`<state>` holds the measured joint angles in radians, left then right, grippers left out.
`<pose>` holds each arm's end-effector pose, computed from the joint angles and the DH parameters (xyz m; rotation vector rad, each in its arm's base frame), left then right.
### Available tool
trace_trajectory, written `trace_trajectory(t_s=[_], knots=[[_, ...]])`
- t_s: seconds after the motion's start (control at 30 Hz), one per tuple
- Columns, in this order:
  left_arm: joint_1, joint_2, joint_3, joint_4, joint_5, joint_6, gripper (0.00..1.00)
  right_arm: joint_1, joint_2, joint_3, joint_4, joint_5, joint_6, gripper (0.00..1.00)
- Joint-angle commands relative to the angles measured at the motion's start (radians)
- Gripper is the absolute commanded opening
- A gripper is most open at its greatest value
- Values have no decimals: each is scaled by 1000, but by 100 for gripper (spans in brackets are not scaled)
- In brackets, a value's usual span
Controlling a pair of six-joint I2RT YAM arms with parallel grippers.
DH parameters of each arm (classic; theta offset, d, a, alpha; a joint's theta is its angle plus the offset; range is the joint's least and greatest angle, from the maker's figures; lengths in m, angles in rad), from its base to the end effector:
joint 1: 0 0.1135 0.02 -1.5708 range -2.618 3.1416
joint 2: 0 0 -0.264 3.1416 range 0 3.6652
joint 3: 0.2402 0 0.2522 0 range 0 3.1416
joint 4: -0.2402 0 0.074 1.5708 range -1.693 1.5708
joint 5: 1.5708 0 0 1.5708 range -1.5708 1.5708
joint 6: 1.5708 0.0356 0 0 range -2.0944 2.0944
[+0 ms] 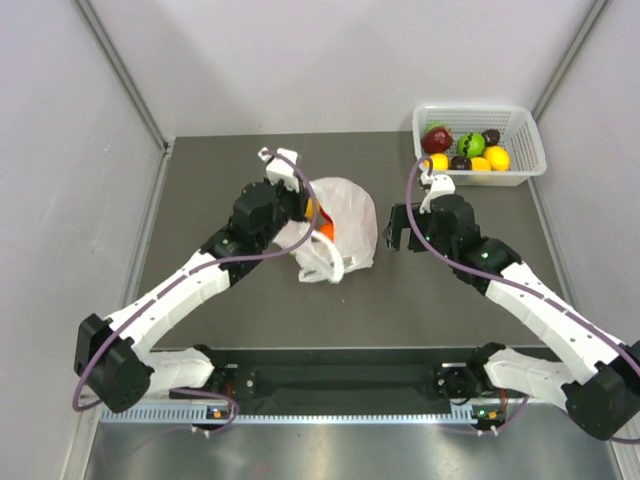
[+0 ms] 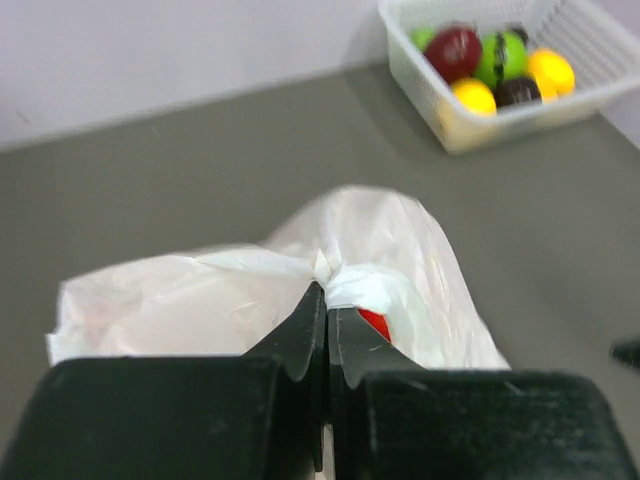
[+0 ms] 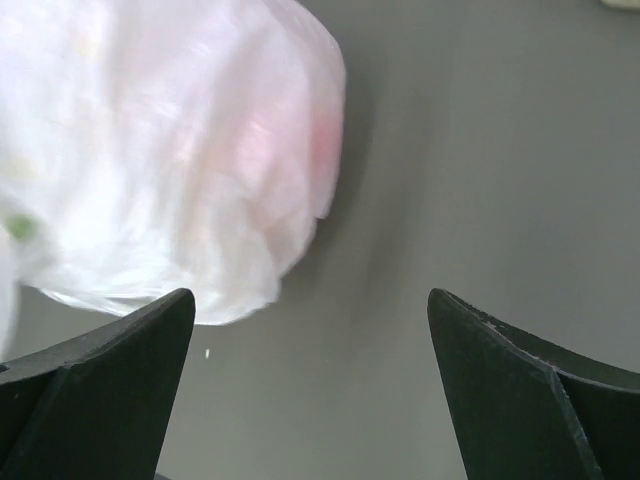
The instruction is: Untie the knot of the plastic bag and take out the fruit
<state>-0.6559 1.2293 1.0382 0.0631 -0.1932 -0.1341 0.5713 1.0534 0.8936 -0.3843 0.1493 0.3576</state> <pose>0.2352 -0.1724 0.3607 0.3000 1.6881 -0.4254 0.1999 0.1222 0.3067 -0.1380 2.1290 0.3958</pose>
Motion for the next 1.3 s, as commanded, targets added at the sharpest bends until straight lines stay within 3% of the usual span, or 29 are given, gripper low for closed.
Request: trace_trajectory(t_s=[0.0, 0.2, 0.33, 0.5, 0.7, 0.93, 1.03, 1.17, 1.27], knots=[[-2, -28, -138, 63, 132, -157, 0, 8, -17, 68, -31, -62, -58, 100], [-2, -51, -224, -11, 239, -208, 0, 110, 49, 113, -44, -65, -101, 100], [-2, -79, -242, -25, 273, -248, 0, 208, 95, 139, -38, 16, -88, 100], [-2, -114, -247, -11, 288, -326, 0, 378, 219, 226, -114, 303, 31, 100], [-2, -181, -296, 29, 270, -406, 0, 409, 328, 217, -116, 499, 211, 100], [-4, -258, -386, 49, 253, -453, 0, 388, 431, 166, -71, 559, 270, 97], [-2, -289, -424, 34, 238, -450, 0, 325, 407, 99, -35, 533, 251, 88], [-4, -323, -469, 27, 224, -440, 0, 182, 317, 10, 16, 486, 180, 53], [-2, -320, -495, 35, 232, -443, 0, 92, 277, -25, 44, 447, 115, 36]])
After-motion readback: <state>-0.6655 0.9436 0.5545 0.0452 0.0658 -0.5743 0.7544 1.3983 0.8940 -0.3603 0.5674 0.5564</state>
